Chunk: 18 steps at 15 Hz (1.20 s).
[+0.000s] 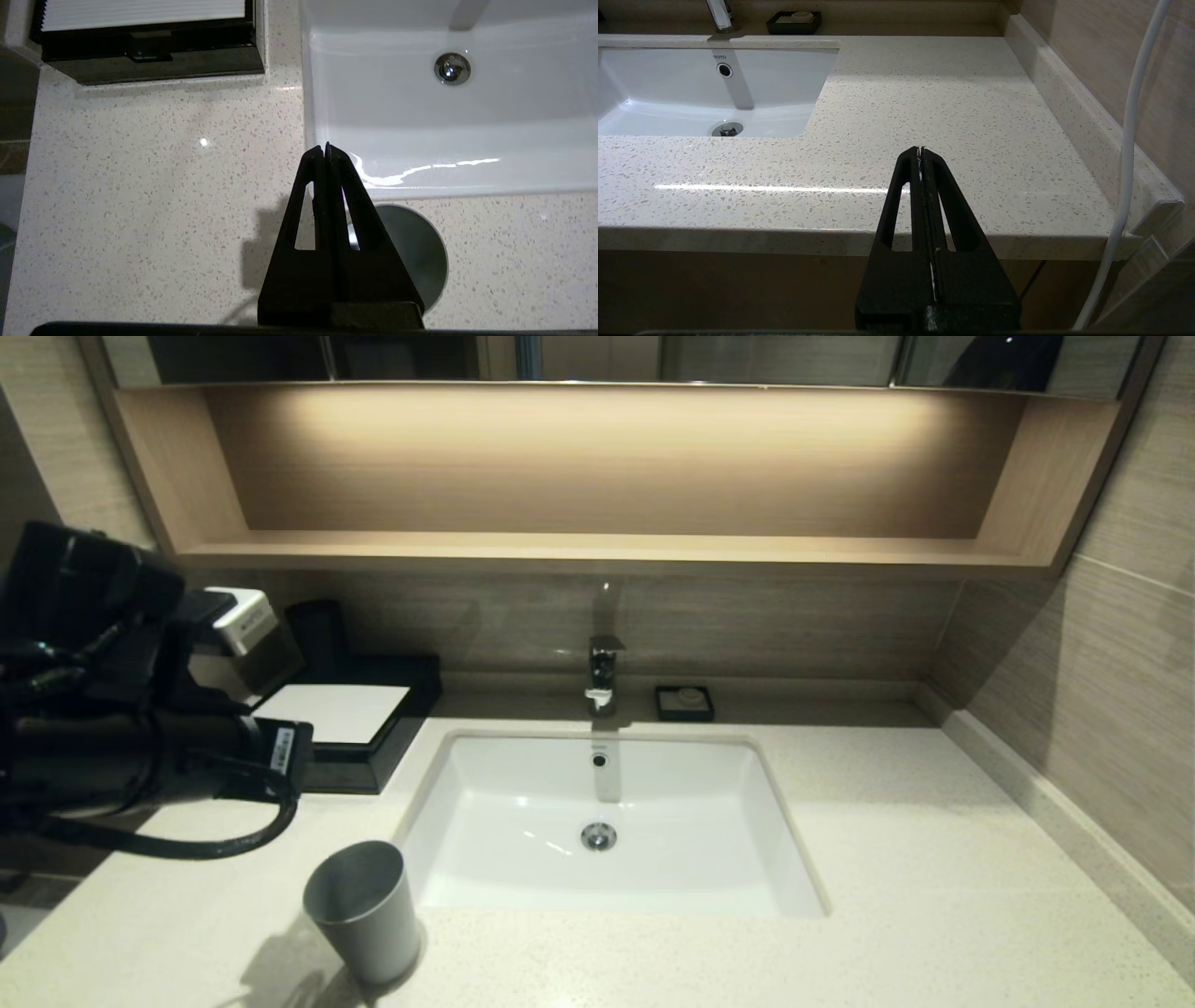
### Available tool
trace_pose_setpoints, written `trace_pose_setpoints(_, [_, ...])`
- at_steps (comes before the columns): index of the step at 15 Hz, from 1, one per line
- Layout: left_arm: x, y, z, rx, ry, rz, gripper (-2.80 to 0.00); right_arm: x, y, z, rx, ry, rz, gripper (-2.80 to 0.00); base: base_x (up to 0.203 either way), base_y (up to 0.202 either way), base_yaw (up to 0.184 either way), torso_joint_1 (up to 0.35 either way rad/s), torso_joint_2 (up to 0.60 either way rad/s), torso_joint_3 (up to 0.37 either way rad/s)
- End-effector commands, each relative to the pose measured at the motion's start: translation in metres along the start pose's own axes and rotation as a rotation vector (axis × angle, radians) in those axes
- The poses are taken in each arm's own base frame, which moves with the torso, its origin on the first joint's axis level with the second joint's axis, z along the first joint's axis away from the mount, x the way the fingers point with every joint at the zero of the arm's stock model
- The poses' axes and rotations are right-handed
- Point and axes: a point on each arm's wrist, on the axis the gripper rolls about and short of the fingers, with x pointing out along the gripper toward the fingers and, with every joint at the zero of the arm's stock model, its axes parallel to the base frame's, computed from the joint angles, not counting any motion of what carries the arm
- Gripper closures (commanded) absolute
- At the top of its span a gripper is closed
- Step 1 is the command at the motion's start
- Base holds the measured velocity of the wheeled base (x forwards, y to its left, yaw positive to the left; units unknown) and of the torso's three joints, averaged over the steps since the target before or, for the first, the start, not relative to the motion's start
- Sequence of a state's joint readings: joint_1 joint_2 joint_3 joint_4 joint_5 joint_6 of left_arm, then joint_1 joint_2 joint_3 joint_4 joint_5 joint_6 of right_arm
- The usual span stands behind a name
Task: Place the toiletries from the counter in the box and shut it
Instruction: Pick up the cup
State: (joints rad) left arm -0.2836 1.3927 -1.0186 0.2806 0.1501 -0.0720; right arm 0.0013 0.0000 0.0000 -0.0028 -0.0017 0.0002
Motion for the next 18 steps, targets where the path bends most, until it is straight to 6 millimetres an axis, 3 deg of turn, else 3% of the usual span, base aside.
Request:
trace_pose_setpoints(1, [0.003, -0.007, -0.002, 0.017, 0.039, -0.02, 0.0, 0.0, 0.0, 0.0, 0.0, 0.001, 0.0, 0.0, 0.0, 0.0, 0.0, 0.0, 0.0, 0.0])
trace_pose_setpoints(7, [-0.007, -0.015, -0.015, 0.062, 0.145, -0.05, 0.0, 0.0, 0.0, 0.0, 0.0, 0.001, 0.0, 0.0, 0.0, 0.0, 0.0, 0.0, 0.0, 0.0])
trace_pose_setpoints(15, [-0.005, -0.014, -0.026, 0.077, 0.242, -0.035, 0.0, 0.0, 0.0, 0.0, 0.0, 0.0, 0.0, 0.0, 0.0, 0.0, 0.0, 0.0, 0.0, 0.0])
trace_pose_setpoints(16, [-0.005, -0.014, -0.026, 0.079, 0.241, -0.035, -2.8, 0.0, 0.0, 0.0, 0.0, 0.001, 0.0, 0.0, 0.0, 0.0, 0.0, 0.0, 0.0, 0.0])
trace_pose_setpoints(18, [-0.006, -0.014, -0.027, 0.076, 0.245, -0.036, -2.8, 0.0, 0.0, 0.0, 0.0, 0.001, 0.0, 0.0, 0.0, 0.0, 0.0, 0.0, 0.0, 0.0])
